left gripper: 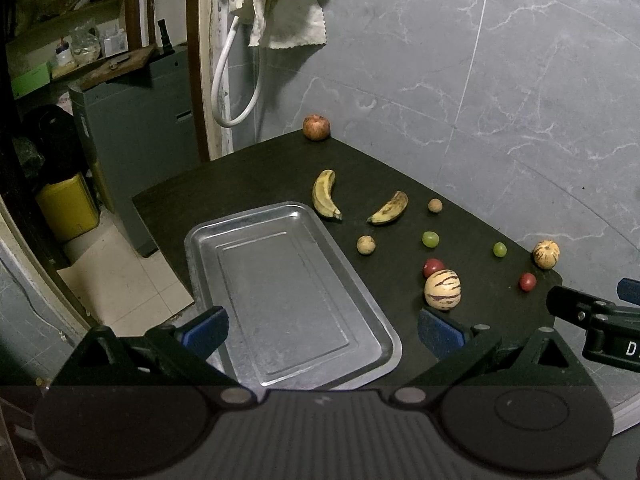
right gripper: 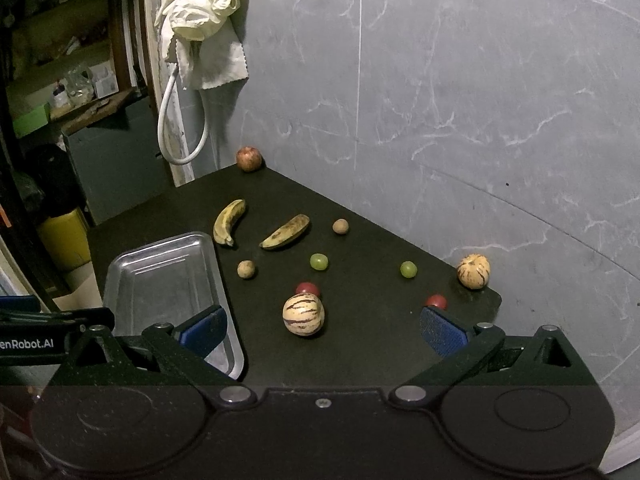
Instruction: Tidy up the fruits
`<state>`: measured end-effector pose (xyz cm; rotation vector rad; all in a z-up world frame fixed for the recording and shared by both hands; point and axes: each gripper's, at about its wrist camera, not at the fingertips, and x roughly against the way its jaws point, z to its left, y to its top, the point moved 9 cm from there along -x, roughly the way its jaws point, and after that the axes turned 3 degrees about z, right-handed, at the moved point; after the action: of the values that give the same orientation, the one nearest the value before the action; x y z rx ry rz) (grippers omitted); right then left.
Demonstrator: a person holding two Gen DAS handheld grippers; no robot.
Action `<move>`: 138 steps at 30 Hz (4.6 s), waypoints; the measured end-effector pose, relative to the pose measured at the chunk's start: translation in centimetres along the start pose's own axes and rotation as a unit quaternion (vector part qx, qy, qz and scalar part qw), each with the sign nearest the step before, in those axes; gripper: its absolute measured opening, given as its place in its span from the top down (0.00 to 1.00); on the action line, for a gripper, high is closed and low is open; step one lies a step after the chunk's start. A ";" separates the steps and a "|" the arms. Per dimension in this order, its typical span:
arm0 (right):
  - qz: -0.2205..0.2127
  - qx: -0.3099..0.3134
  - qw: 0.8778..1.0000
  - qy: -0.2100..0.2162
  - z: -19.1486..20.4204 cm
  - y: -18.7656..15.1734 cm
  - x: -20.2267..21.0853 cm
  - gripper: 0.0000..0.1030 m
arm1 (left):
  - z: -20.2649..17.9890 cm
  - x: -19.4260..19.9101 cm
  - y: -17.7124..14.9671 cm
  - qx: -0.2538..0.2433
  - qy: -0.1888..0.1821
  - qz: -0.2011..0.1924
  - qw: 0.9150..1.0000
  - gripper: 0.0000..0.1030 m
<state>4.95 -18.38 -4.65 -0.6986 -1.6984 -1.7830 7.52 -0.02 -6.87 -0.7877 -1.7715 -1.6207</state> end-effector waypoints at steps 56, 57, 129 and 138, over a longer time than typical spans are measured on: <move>0.074 -0.052 0.996 -0.026 -10.5 0.0 -10.3 0.01 | -10.0 -15.2 0.2 -0.057 -0.101 0.072 0.991 0.02; 0.075 -0.047 0.996 -0.022 -11.1 0.1 -10.8 0.01 | -10.5 -15.6 0.1 -0.053 -0.097 0.071 0.991 0.02; 0.085 0.046 0.991 0.087 -9.0 2.5 -16.3 0.68 | -10.5 -15.7 2.4 -0.003 -0.046 0.046 0.998 0.48; 0.043 0.041 0.994 0.086 -3.6 5.0 -10.8 0.68 | -5.6 -12.2 3.8 0.003 -0.058 0.020 0.998 0.48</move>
<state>16.07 -21.53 -9.05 -0.5571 -1.5924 -1.6534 18.52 -5.66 -13.42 -0.9257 -1.8267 -1.5709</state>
